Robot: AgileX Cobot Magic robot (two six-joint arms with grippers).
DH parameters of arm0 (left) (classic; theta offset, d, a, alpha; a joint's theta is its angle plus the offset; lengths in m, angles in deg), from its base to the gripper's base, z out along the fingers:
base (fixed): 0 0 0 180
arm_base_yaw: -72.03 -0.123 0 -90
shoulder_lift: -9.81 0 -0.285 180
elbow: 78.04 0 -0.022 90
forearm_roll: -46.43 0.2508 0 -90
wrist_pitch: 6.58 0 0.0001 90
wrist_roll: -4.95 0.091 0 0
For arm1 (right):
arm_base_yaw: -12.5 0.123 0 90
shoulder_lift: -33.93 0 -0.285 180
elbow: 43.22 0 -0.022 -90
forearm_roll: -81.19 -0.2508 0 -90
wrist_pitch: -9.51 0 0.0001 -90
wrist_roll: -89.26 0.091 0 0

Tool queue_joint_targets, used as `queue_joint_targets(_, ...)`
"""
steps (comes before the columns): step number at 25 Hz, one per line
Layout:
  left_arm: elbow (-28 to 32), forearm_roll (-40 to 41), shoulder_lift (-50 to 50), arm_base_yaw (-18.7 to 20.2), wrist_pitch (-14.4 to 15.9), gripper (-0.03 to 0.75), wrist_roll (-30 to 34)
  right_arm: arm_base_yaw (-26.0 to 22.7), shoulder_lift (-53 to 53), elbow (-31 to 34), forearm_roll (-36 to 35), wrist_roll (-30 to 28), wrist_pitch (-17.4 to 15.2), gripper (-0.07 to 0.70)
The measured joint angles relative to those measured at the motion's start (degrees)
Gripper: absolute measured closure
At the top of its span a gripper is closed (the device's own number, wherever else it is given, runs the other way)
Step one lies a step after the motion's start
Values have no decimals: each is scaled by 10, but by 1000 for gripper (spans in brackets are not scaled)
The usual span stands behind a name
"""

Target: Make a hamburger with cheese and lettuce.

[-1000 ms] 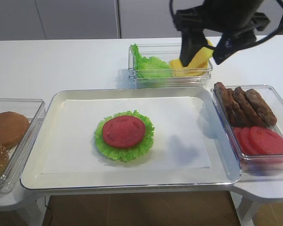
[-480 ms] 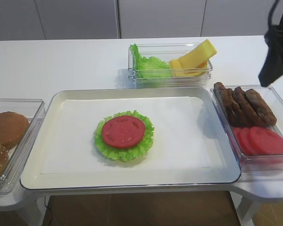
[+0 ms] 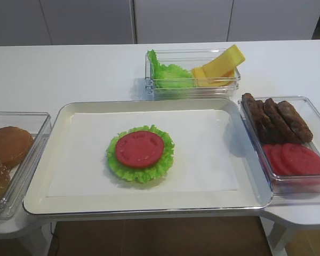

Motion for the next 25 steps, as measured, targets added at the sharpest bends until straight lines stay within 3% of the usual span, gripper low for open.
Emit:
queue_joint_targets(10, 0, 0, 0, 0, 0, 301, 0, -1, 202, 76, 36, 8, -47, 79)
queue_joint_targets(25, 0, 0, 0, 0, 0, 301, 0, -1, 465, 136, 60, 11, -60, 79)
